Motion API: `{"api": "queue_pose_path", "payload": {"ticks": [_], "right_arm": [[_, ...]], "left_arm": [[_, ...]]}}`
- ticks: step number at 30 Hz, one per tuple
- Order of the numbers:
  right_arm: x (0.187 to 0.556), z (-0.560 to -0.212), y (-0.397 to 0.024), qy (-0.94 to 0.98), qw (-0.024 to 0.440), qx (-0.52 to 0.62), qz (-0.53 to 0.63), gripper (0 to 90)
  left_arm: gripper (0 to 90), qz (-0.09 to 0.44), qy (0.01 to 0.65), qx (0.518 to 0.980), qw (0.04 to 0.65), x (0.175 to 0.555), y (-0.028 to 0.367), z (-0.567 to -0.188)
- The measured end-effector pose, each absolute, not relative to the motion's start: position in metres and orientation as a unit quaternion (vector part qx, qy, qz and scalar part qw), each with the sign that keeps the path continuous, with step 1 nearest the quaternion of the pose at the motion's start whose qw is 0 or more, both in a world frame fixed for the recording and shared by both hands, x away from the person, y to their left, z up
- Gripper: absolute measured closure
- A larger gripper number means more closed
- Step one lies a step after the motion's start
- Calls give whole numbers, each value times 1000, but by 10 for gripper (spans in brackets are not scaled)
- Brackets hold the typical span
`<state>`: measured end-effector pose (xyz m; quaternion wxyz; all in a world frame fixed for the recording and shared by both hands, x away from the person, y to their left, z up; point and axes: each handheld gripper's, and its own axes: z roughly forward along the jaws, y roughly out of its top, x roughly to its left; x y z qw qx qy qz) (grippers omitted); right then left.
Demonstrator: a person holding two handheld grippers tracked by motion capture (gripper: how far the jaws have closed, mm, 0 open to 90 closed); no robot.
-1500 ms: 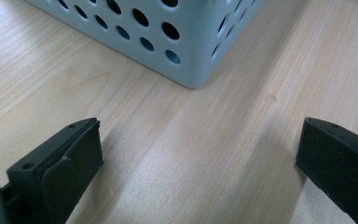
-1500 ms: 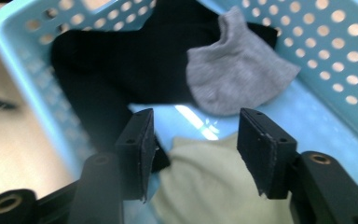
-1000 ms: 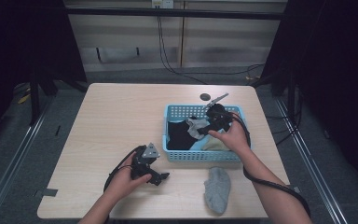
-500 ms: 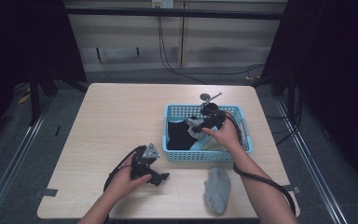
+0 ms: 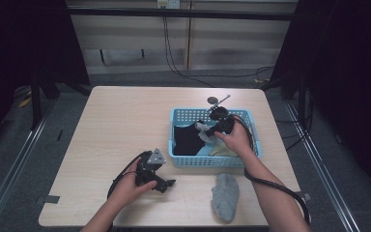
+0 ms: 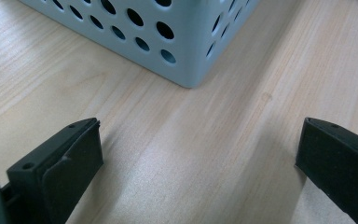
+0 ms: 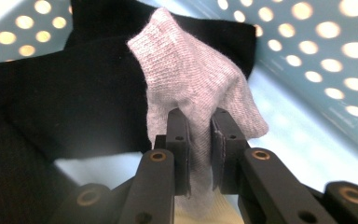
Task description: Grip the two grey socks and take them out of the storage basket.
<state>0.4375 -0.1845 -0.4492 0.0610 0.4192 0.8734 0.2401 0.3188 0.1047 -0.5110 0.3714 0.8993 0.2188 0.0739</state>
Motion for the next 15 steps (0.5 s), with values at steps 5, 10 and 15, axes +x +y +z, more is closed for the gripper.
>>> {"api": "queue_pose_path", "payload": {"ticks": [5, 10, 15], "right_arm": [[432, -437, -194, 871, 62, 418, 250, 794], [426, -428, -198, 872, 63, 409, 260, 794], [421, -420, -198, 876, 64, 403, 257, 794]], "left_arm": [[0, 74, 219, 899, 372, 319, 105, -511], [0, 74, 219, 899, 372, 319, 105, -511], [0, 73, 224, 896, 376, 318, 104, -512]]}}
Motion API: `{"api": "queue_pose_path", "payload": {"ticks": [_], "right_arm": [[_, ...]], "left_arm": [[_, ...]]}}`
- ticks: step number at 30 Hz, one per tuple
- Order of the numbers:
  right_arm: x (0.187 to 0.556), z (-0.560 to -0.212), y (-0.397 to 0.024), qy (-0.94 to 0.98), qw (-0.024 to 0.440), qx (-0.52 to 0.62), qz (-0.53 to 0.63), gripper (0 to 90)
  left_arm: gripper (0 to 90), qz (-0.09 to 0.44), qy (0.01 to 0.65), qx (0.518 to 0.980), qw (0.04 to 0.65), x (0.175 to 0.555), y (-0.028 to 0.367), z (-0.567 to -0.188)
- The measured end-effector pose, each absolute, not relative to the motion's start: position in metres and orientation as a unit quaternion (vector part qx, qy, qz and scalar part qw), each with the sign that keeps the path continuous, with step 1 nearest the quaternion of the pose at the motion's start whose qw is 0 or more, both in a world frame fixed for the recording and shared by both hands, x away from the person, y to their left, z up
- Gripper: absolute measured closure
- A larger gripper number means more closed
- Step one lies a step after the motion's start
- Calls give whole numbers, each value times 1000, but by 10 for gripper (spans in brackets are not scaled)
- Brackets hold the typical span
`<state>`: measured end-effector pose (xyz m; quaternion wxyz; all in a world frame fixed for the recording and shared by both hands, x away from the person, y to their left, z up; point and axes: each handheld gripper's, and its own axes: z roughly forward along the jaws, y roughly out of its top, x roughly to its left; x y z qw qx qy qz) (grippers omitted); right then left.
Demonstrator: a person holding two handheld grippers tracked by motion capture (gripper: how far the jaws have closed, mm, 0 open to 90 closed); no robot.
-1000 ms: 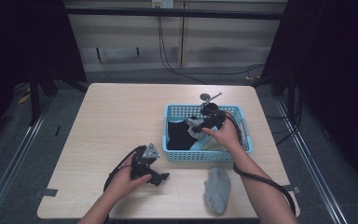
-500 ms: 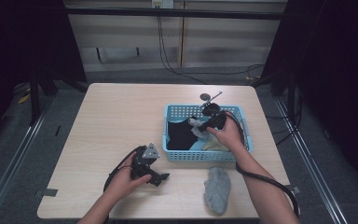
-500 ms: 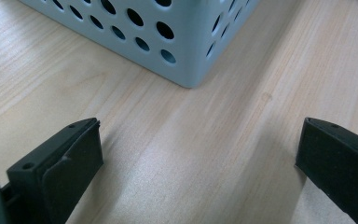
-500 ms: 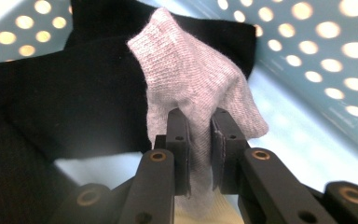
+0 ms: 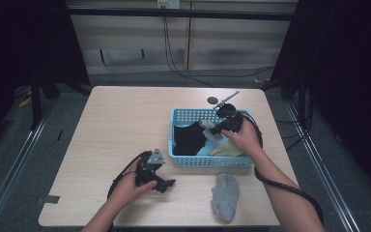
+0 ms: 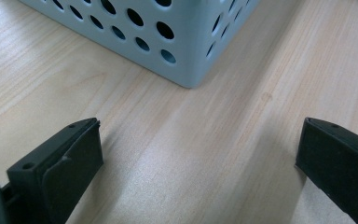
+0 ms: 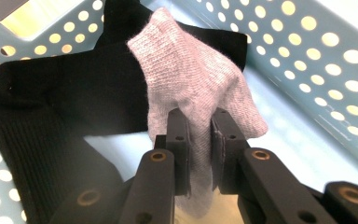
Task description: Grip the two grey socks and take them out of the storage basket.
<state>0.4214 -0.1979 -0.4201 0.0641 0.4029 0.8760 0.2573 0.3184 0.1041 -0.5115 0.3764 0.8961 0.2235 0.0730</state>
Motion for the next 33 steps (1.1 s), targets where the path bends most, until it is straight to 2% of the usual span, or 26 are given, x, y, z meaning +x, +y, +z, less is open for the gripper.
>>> {"api": "queue_pose_path", "payload": {"ticks": [33], "right_arm": [[385, -383, -217, 891, 74, 361, 265, 793]], "left_arm": [[0, 74, 220, 898, 372, 318, 105, -511]]}}
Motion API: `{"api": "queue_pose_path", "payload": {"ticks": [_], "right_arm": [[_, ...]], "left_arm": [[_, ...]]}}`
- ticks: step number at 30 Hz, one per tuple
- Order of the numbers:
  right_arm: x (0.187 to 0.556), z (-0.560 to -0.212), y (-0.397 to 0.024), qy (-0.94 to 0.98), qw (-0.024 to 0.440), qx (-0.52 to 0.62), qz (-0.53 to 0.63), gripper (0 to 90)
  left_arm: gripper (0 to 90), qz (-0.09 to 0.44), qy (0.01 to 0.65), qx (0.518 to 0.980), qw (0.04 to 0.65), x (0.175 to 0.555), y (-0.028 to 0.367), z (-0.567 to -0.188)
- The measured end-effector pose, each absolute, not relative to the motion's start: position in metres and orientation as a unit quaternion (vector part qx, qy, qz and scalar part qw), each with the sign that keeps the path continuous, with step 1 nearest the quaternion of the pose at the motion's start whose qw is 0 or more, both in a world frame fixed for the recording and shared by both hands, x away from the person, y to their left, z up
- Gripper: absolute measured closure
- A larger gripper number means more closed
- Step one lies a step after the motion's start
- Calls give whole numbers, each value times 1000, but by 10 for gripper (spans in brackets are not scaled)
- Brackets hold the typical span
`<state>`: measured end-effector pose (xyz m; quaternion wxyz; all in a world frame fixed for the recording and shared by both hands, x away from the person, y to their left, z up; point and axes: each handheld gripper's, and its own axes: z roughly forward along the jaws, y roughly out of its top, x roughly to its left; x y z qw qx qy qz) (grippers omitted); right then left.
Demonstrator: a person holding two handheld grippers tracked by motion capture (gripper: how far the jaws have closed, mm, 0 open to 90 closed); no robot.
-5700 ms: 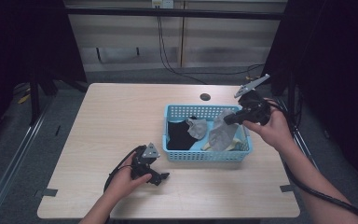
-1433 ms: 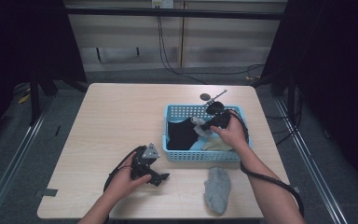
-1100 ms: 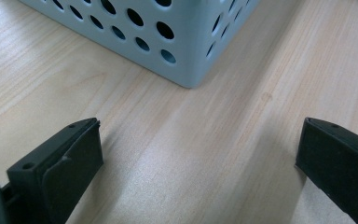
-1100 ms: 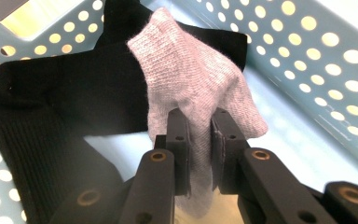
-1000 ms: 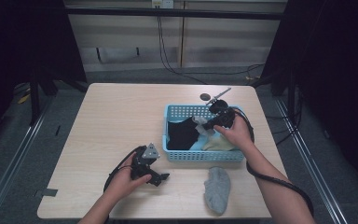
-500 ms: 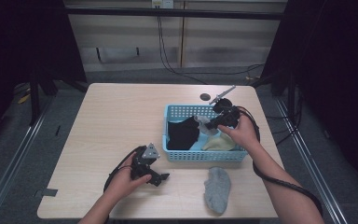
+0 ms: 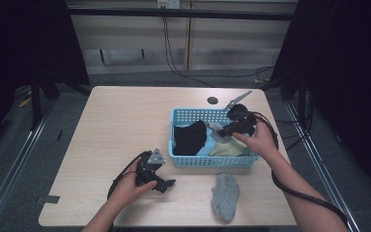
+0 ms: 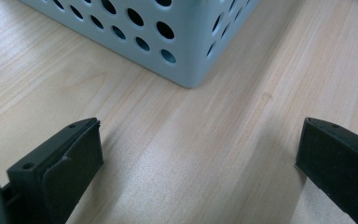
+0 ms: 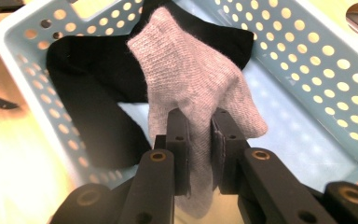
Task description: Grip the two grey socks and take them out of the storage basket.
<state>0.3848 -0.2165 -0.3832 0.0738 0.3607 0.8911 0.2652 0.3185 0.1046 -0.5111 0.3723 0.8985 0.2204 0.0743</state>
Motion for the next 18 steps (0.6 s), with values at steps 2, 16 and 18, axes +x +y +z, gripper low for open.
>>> {"api": "queue_pose_path", "payload": {"ticks": [2, 16, 18], "right_arm": [[379, -379, -216, 893, 74, 353, 267, 793], [355, -364, -206, 907, 70, 314, 271, 792], [350, -362, -207, 908, 70, 309, 275, 792]], "left_arm": [[0, 74, 223, 897, 374, 318, 104, -511], [0, 74, 221, 899, 372, 318, 105, -511], [0, 74, 221, 898, 372, 318, 105, -511]]}}
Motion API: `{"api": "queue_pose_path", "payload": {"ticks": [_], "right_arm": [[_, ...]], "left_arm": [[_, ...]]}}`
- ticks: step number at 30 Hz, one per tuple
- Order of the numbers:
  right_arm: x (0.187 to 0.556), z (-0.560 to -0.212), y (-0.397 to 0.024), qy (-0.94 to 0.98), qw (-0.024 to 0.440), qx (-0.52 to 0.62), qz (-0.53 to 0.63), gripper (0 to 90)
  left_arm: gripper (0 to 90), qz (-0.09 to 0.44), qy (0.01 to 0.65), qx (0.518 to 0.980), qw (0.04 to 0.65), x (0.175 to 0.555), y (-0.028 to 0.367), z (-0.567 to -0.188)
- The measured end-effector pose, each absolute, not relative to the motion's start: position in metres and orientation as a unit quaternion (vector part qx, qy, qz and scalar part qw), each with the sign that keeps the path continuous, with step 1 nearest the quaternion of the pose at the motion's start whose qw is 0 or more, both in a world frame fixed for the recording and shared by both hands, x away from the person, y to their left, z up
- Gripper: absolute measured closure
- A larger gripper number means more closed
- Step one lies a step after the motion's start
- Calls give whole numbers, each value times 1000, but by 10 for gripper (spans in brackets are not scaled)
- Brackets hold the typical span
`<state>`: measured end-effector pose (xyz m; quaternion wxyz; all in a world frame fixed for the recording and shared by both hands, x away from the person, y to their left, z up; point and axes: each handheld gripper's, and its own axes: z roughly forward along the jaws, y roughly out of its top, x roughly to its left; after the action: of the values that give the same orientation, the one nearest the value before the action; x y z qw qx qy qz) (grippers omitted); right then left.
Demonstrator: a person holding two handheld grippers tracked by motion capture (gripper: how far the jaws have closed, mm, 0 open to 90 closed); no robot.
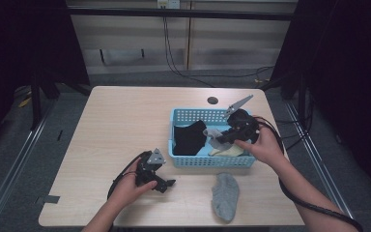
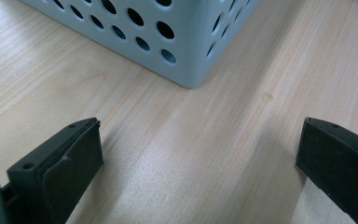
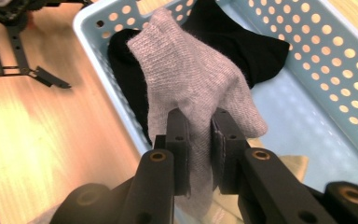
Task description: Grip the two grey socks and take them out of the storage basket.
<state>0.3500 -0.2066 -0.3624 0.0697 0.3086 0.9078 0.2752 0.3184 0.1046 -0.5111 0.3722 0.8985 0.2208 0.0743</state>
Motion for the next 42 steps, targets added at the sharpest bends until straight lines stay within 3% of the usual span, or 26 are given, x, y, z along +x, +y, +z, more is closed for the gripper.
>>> {"api": "queue_pose_path", "payload": {"ticks": [23, 42], "right_arm": [[296, -362, -205, 920, 48, 257, 291, 788], [266, -396, -196, 929, 33, 233, 287, 782]], "left_arm": [[0, 75, 222, 898, 372, 318, 105, -511], [0, 75, 222, 898, 371, 318, 105, -511]]}}
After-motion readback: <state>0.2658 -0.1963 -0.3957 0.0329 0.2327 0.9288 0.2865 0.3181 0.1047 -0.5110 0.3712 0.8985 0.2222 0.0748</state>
